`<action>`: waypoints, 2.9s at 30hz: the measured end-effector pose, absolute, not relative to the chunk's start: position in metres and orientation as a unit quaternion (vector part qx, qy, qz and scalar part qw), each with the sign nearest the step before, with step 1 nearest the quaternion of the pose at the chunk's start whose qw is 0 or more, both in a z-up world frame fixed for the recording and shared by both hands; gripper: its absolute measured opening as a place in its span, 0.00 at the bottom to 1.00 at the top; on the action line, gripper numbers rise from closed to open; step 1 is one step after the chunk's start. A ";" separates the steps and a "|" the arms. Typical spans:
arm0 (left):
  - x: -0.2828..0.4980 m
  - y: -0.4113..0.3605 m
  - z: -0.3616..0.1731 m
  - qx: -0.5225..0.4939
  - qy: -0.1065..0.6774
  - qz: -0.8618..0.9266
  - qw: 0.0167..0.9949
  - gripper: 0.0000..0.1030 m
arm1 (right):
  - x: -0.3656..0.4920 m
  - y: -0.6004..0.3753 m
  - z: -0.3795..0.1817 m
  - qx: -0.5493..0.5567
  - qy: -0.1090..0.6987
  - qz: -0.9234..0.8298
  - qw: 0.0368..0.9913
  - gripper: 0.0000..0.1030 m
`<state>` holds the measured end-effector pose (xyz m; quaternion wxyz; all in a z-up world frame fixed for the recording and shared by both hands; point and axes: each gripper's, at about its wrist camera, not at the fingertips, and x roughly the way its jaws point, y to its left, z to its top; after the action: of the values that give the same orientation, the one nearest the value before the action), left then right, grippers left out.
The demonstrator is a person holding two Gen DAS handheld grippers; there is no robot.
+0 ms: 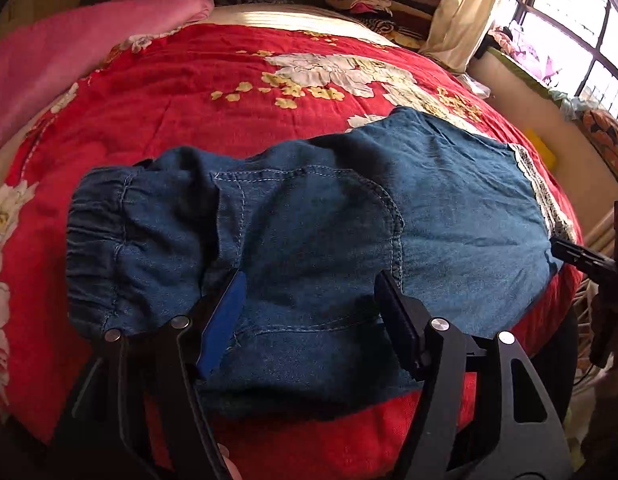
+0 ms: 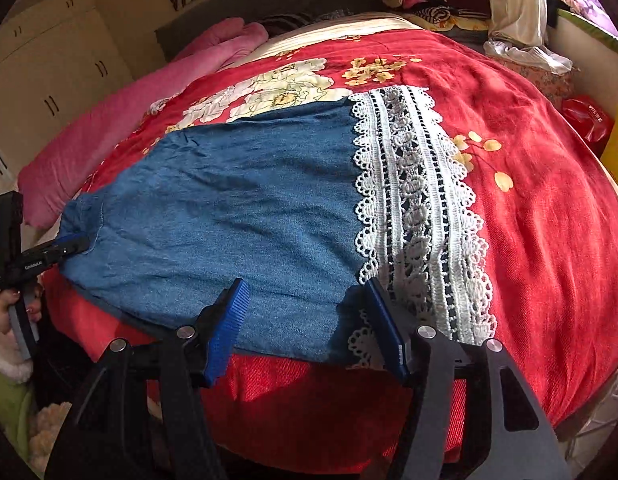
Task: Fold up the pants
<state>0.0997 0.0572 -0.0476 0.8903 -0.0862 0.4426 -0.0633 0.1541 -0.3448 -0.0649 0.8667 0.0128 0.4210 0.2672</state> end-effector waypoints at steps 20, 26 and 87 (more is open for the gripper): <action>0.029 0.126 -0.005 -0.173 0.378 0.048 0.908 0.89 | 0.146 -0.429 -0.052 0.178 0.424 0.197 0.866 0.65; 0.034 0.159 -0.032 -0.275 0.389 0.049 0.878 0.89 | 0.166 -0.426 -0.076 0.238 0.447 0.215 0.835 0.67; 0.138 0.025 -0.055 -0.064 0.441 -0.037 0.894 0.77 | 0.173 -0.337 -0.060 0.056 0.423 0.203 0.881 0.63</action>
<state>0.1375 0.0246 -0.0554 0.8944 -0.0636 0.4411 -0.0369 0.1727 -0.3374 -0.0604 0.8811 0.0564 0.4233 0.2031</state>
